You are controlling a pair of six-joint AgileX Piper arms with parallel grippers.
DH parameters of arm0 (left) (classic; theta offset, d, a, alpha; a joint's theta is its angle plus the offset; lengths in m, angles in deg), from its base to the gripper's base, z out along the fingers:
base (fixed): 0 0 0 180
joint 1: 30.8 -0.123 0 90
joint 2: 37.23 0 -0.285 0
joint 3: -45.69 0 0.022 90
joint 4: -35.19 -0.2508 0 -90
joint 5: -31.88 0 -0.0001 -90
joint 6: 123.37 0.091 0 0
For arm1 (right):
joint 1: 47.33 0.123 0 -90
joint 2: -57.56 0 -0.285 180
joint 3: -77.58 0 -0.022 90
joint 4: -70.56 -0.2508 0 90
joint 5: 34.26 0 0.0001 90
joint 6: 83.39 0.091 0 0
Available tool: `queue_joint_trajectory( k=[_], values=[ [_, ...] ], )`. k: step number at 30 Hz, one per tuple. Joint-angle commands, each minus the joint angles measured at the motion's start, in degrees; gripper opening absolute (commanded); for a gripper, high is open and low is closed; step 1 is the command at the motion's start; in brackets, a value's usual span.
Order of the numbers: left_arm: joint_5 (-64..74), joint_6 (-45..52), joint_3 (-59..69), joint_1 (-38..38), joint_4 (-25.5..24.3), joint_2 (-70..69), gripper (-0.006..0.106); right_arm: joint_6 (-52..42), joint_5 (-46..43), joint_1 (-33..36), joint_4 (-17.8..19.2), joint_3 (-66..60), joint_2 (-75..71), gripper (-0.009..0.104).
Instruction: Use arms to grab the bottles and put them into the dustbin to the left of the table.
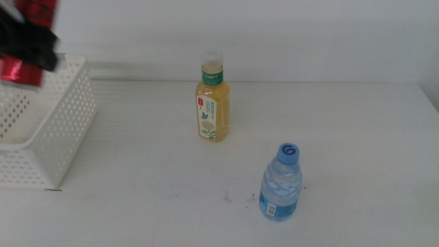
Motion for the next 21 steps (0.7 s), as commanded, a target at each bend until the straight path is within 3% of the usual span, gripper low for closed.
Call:
queue_joint_trajectory(
  k=[1,5,11,21],
  values=[
    [5.1,0.7,-6.9,-3.8,0.2,3.3,-0.002,-0.2,-0.6,-0.5,0.1,-0.3,-0.3,0.093],
    [5.1,2.1,-14.6,-8.7,0.4,9.7,-0.002,-0.2,-0.6,-0.5,0.1,-0.3,-0.3,0.093],
    [5.1,5.0,-15.6,-12.4,-0.2,17.6,-0.002,-0.2,-0.6,-0.5,0.1,-0.3,-0.3,0.093],
    [5.1,6.8,-15.6,-12.9,-0.7,29.1,-0.002,-0.2,-0.6,-0.5,0.1,-0.3,-0.3,0.093]
  ],
)
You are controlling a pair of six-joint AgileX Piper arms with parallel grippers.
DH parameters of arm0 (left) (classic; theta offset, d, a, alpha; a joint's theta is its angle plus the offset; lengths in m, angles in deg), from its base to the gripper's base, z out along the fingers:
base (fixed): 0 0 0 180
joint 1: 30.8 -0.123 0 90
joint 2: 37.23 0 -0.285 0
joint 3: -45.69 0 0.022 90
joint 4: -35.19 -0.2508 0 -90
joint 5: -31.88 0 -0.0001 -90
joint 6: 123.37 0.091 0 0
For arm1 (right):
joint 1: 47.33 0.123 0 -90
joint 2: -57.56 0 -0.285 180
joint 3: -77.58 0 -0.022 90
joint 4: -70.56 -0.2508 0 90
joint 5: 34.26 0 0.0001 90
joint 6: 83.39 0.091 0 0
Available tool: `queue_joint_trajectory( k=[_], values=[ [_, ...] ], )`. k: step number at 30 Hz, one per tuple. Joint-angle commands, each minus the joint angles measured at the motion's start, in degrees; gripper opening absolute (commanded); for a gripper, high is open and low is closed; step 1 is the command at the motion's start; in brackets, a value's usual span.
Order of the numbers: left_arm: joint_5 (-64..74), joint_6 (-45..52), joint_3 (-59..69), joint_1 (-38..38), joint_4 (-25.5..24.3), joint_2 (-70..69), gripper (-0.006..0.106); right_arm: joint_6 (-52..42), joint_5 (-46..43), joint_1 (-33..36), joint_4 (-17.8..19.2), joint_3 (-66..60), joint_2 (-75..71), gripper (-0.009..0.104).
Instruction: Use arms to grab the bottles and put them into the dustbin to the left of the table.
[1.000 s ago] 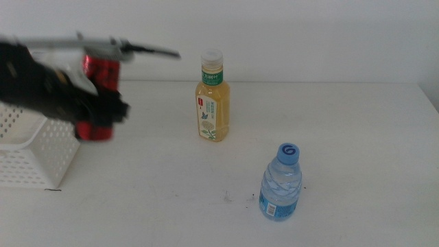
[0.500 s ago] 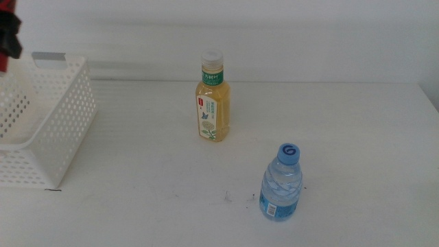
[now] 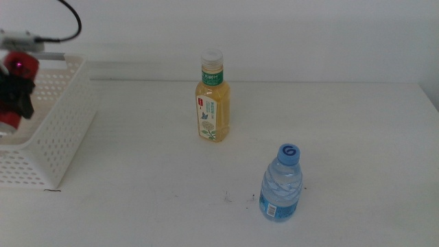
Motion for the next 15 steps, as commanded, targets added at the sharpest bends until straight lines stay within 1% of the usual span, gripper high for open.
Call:
queue_joint_trajectory(
  k=[1,5,8,11,13,15],
  values=[
    [-1.0,0.3,-0.8,0.0,0.1,1.3,-0.002,-0.2,-0.6,-0.5,0.1,-0.3,-0.3,0.093],
    [-1.0,0.3,-0.8,0.0,0.1,3.9,0.000,-0.2,-0.6,-0.5,0.1,-0.3,-0.3,0.093],
    [-1.0,0.3,-0.8,0.0,0.1,5.1,0.006,-0.2,-0.6,-0.5,0.1,-0.3,-0.3,0.093],
    [-1.0,0.3,-0.8,0.2,0.1,5.3,0.019,-0.2,-0.6,-0.5,0.1,-0.3,-0.3,0.093],
    [-1.0,0.3,-0.8,0.5,0.0,5.3,0.032,-0.2,-0.6,-0.5,0.1,-0.3,-0.3,0.093],
    [-1.0,0.3,-0.8,0.6,-0.3,5.3,0.048,-0.2,-0.6,-0.5,0.1,-0.3,-0.3,0.093]
  ],
)
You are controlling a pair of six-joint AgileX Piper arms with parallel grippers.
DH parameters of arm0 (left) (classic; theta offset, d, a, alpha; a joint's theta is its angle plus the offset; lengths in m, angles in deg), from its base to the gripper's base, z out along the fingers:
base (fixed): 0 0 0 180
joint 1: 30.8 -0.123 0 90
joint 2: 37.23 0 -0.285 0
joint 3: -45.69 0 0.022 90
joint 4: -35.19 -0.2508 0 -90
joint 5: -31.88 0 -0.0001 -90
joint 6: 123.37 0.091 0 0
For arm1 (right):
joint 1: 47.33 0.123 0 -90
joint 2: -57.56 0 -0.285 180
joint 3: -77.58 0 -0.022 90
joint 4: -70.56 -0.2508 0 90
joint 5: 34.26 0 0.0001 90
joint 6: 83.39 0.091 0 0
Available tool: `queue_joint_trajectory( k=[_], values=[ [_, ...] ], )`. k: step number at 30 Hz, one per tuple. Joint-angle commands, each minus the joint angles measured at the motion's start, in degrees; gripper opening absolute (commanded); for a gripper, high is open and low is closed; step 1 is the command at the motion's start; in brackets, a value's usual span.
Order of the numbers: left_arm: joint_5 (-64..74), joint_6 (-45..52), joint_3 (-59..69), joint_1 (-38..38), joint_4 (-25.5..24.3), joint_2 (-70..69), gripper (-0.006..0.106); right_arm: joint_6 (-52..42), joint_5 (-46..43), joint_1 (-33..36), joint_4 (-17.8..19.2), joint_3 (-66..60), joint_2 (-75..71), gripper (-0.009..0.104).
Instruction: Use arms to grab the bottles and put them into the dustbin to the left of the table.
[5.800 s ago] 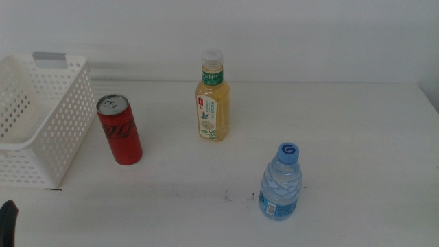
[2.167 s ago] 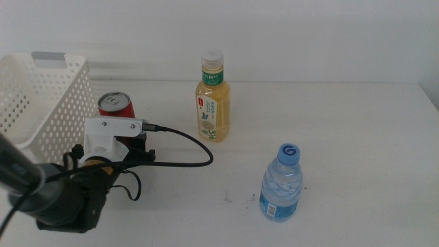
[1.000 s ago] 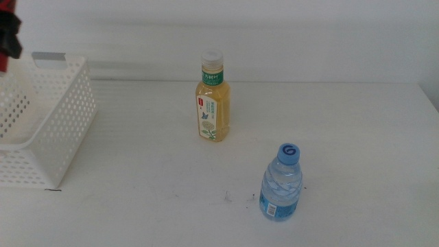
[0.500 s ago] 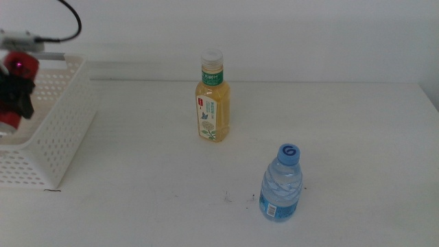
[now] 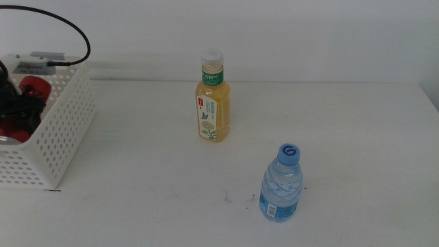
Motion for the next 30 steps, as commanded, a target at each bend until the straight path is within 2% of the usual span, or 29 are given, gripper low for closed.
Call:
queue_joint_trajectory(
  k=[1,4,7,12,17,25,30],
  values=[
    [-0.8,0.2,-0.8,0.4,0.2,-0.8,0.055,-0.2,-0.6,-0.5,0.1,-0.3,-0.3,0.093],
    [-0.8,0.2,-1.0,0.4,0.0,-0.8,0.078,-0.2,-0.6,-0.5,0.1,-0.3,-0.3,0.093],
    [-0.8,-1.2,-1.0,0.8,-0.2,-2.0,0.094,-0.2,-0.6,-0.5,0.1,-0.3,-0.3,0.093],
    [-0.8,-2.5,-0.9,3.1,-0.5,-10.3,0.094,-0.2,-0.6,-0.5,0.1,-0.3,-0.3,0.093],
    [-2.5,-4.5,5.4,9.7,1.0,-23.5,0.094,-0.2,-0.6,-0.5,0.1,-0.3,-0.3,0.093],
    [-37.6,-6.3,39.1,29.4,2.4,-48.7,0.094,-0.2,-0.6,-0.5,0.1,-0.3,-0.3,0.093],
    [-70.4,-6.3,63.9,39.7,5.2,-57.7,0.094,-0.2,-0.6,-0.5,0.1,-0.3,-0.3,0.093]
  ],
)
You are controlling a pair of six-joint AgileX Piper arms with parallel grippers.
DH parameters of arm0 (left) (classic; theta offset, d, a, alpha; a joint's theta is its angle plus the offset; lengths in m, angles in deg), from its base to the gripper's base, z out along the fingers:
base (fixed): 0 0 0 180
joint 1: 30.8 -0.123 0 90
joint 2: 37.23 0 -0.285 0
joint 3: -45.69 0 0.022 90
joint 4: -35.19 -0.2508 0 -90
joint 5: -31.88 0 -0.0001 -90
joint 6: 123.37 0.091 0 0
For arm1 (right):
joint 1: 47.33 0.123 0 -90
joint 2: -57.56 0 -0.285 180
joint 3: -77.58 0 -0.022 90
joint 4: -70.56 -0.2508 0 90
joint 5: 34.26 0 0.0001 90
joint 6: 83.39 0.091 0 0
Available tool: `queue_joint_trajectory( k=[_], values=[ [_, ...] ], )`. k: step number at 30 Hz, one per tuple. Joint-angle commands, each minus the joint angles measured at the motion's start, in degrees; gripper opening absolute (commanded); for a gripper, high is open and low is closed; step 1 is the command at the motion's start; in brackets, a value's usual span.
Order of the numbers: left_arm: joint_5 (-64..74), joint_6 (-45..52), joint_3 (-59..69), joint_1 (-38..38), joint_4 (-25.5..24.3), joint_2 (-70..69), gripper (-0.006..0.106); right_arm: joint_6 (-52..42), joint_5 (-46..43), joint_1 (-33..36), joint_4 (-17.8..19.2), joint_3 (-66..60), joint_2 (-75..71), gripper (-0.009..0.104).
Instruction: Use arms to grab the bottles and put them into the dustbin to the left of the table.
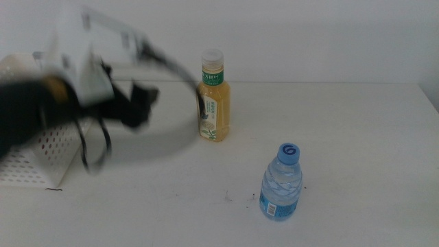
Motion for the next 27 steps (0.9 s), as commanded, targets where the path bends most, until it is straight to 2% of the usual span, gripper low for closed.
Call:
queue_joint_trajectory(
  k=[1,4,8,19,27],
  values=[
    [-17.2,-0.6,10.1,3.8,1.3,-2.9,0.094,-0.2,-0.6,-0.5,0.1,-0.3,-0.3,0.093],
    [-30.5,-4.2,19.4,6.3,0.6,-3.1,0.094,-0.2,-0.6,-0.5,0.1,-0.3,-0.3,0.093],
    [-35.8,-12.2,23.8,5.8,-7.6,-1.9,0.094,-0.2,-0.6,-0.5,0.1,-0.3,-0.3,0.093],
    [-53.6,-27.4,22.8,-1.4,-26.5,11.9,0.094,-0.2,-0.6,-0.5,0.1,-0.3,-0.3,0.093],
    [-64.7,-27.5,17.3,-1.8,-27.3,27.9,0.094,-0.2,-0.6,-0.5,0.1,-0.3,-0.3,0.093]
  ],
)
